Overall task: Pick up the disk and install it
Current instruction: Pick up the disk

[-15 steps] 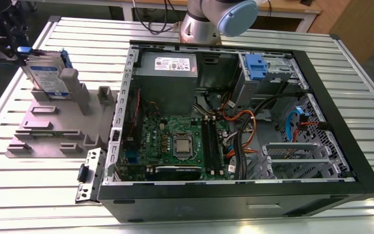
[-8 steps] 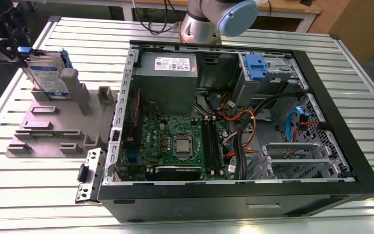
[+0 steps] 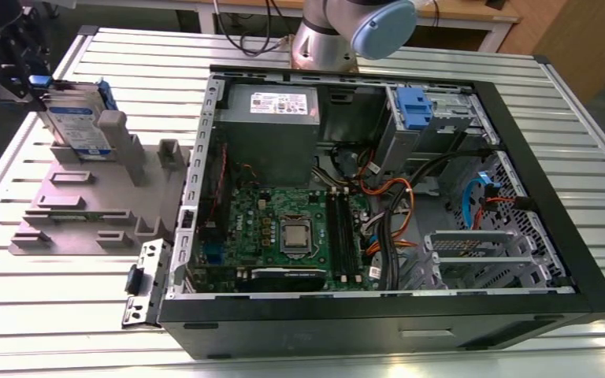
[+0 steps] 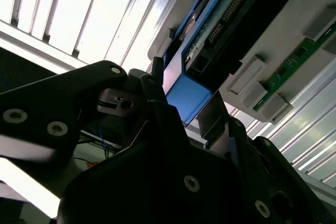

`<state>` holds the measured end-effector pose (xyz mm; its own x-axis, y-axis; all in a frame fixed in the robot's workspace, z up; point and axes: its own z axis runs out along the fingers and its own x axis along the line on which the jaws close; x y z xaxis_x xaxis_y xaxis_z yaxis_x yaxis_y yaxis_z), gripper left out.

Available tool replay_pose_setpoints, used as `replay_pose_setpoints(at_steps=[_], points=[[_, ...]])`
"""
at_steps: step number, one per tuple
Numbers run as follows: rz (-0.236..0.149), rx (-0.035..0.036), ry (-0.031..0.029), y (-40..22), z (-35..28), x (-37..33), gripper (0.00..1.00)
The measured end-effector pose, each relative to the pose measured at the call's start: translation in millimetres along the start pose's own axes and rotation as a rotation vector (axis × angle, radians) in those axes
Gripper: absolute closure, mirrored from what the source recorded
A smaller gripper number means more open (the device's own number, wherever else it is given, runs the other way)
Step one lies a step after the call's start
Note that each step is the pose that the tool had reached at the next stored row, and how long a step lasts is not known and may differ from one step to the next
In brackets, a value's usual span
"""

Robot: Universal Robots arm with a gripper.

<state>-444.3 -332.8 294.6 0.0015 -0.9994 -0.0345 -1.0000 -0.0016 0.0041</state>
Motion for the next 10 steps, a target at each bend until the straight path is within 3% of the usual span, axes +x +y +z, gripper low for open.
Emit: replay_pose_setpoints(at_steps=[3, 4, 10], points=[[0.0, -0.0001, 0.0, 0.0, 0.6, 0.0, 0.49], [0.0, -0.0001, 0.0, 0.0, 0.7, 0.0, 0.56], [0.0, 0.0001, 0.0027, 0.0, 3.4, 0.1, 0.56]])
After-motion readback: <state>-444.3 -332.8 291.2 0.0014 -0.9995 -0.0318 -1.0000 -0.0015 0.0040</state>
